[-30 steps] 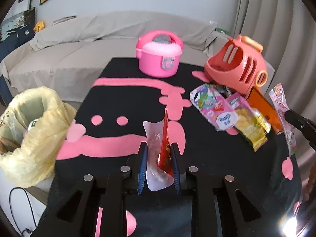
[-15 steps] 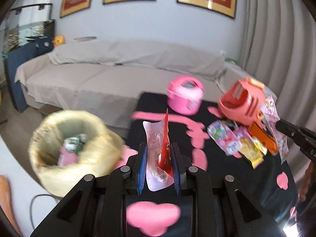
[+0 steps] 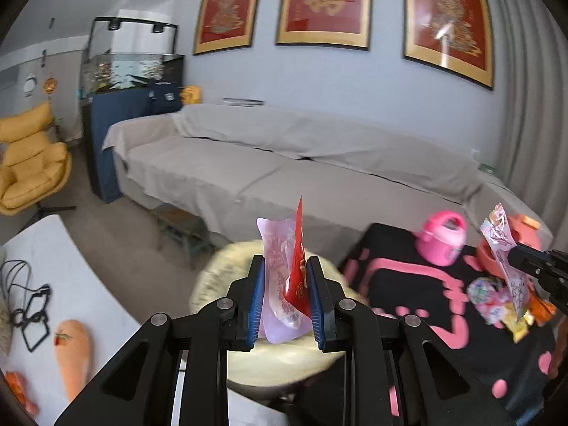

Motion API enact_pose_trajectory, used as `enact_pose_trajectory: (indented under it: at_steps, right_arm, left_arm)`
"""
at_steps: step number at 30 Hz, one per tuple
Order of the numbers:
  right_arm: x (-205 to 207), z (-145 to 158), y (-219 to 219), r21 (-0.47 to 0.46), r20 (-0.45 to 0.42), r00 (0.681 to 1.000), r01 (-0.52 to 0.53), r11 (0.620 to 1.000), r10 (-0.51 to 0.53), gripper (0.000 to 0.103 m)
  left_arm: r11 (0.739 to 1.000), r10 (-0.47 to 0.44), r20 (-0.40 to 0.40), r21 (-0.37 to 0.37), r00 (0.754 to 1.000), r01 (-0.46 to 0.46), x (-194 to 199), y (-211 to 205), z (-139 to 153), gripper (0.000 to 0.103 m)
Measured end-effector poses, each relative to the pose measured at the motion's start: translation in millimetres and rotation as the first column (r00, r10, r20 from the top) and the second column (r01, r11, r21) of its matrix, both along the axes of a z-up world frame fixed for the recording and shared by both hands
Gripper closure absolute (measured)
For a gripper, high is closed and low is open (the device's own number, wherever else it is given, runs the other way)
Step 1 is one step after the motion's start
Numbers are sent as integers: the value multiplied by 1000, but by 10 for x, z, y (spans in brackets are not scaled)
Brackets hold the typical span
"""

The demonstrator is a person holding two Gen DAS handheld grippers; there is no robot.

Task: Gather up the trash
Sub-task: 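Carry the clear pouch over the yellow trash bag and open the left tool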

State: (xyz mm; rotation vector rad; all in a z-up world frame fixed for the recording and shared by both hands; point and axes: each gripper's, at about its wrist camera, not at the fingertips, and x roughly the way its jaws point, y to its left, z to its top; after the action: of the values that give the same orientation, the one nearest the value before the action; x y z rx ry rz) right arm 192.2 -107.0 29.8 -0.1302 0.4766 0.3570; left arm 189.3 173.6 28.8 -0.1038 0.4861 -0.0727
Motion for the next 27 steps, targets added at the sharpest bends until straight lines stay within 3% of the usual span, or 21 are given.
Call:
enact_pose_trajectory:
  at_steps: [7,14,18,20,27]
  right_arm:
    - [472,-155,555,-28,-45,995,-94,995,93,95]
    - [1001,-458,679,-51,-124,988,-98,994,91,95]
    - [1287,-636,691,-70,-171,983,-85,994,72,95]
    - [1441,-710,716,-73,-195,978,-86,994,70,95]
    - [1823,-946,1042,-57,-266,958,-127,990,108,95]
  left_arm:
    - [997,5,-102,-73,995,-12,426,471,-342,79]
    - [984,-82,-216,-170,973,45,1075,343,-846,79]
    - [975,-120,-263,-212,957,65,1348,273,-1041,59]
    - [969,-125,-269,-238,955,61,1420,304,-1085,40]
    - [953,-73,-272,-304,959,-14,1425,608,-1053,22]
